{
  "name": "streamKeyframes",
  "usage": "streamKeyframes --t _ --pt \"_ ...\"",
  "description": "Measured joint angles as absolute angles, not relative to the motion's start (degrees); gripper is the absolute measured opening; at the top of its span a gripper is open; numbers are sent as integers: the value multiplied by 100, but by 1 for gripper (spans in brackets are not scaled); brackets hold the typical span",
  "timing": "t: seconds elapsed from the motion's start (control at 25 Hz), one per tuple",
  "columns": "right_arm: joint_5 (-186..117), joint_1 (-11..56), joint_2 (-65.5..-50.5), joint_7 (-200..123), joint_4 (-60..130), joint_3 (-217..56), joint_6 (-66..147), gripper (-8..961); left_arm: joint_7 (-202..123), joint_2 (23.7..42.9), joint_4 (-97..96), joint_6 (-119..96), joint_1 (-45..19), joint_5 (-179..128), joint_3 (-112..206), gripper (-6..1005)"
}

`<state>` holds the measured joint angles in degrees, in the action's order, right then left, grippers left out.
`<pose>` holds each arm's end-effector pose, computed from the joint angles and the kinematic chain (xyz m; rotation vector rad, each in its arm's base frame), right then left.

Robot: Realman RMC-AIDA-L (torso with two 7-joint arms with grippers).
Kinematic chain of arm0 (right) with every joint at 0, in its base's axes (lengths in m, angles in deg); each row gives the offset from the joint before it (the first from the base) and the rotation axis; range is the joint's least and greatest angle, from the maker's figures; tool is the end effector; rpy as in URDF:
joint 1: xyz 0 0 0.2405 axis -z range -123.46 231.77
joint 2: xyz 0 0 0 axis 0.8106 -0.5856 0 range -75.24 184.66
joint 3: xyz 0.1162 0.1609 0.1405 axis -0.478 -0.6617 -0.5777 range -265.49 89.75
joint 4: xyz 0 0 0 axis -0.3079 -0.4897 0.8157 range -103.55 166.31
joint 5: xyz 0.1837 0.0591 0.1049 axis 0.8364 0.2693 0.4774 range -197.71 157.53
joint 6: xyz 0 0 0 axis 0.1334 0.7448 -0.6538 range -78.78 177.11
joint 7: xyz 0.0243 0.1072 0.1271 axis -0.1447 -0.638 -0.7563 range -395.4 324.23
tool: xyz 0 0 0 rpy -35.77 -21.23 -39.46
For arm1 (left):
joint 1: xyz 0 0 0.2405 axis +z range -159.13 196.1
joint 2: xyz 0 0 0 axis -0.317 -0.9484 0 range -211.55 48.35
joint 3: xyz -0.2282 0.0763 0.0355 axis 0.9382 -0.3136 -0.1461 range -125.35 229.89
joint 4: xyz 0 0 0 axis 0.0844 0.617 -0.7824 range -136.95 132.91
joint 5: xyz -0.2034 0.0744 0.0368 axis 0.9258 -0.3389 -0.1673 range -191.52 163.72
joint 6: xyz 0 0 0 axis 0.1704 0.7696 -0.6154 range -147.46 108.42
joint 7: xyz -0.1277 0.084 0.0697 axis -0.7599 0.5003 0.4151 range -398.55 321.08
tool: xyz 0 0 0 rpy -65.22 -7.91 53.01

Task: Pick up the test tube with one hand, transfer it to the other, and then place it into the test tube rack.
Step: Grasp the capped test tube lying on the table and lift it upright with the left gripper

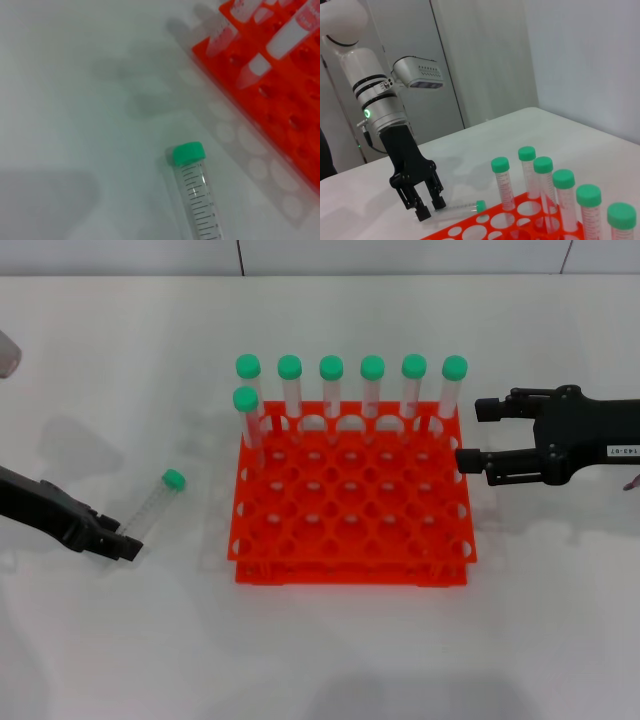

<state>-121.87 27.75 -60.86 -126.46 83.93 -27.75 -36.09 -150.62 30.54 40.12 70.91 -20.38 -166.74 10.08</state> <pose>0.2101 0.3549 0.0084 -2.7836 0.5049 0.6168 -0.3066 0.3508 0.0268 -2.7108 -1.1758 0.3170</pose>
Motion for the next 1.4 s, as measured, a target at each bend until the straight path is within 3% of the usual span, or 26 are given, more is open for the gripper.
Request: streamKeyframes --t 0.6,1.4 --pt "-12187 2779 -6086 -12646 8393 -2775 -3609 797 -15076 3054 3999 7092 -2023 -16675 1008 380" --pt "-12187 2779 -6086 -12646 8393 -2775 -3599 797 -15107 3055 3999 7016 -2024 -16737 1008 381"
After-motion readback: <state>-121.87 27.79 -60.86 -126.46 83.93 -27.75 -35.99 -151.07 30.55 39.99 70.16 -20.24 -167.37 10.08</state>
